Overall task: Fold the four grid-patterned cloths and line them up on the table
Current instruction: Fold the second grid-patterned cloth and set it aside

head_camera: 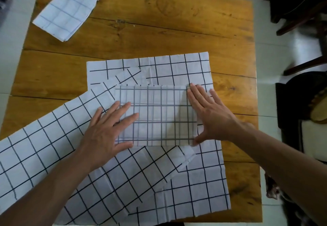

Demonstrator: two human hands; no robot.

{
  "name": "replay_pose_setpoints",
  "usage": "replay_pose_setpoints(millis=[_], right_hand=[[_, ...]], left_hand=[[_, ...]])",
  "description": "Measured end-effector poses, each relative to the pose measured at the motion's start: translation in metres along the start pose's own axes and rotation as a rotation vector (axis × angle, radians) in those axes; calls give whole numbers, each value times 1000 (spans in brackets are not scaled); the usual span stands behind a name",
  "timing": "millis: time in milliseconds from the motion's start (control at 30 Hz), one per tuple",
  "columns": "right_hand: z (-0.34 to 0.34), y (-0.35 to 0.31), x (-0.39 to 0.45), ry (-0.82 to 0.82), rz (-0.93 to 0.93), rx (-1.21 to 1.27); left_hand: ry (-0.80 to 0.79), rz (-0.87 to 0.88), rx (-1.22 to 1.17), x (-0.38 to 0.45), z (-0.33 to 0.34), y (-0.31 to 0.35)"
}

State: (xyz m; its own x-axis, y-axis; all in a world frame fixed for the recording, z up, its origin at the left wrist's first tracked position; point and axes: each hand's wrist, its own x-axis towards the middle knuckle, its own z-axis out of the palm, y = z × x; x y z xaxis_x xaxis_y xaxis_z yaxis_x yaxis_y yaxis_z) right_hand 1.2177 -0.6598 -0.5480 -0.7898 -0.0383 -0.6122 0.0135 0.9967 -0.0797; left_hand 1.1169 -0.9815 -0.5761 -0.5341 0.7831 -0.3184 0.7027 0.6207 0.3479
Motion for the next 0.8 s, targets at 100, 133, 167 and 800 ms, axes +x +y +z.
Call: replay_pose_setpoints(millis=[100, 133, 167, 800], right_hand=[[-2, -1, 0, 2, 16, -39], [-3, -2, -1, 4, 21, -52], [-3, -3, -1, 11, 27, -63], [18, -60, -13, 205, 73, 310]], left_hand=[[26, 4, 22, -1, -5, 1], [43, 15, 31, 0, -7, 3], [59, 28, 34, 1, -8, 5], [64, 72, 222, 3, -8, 40]])
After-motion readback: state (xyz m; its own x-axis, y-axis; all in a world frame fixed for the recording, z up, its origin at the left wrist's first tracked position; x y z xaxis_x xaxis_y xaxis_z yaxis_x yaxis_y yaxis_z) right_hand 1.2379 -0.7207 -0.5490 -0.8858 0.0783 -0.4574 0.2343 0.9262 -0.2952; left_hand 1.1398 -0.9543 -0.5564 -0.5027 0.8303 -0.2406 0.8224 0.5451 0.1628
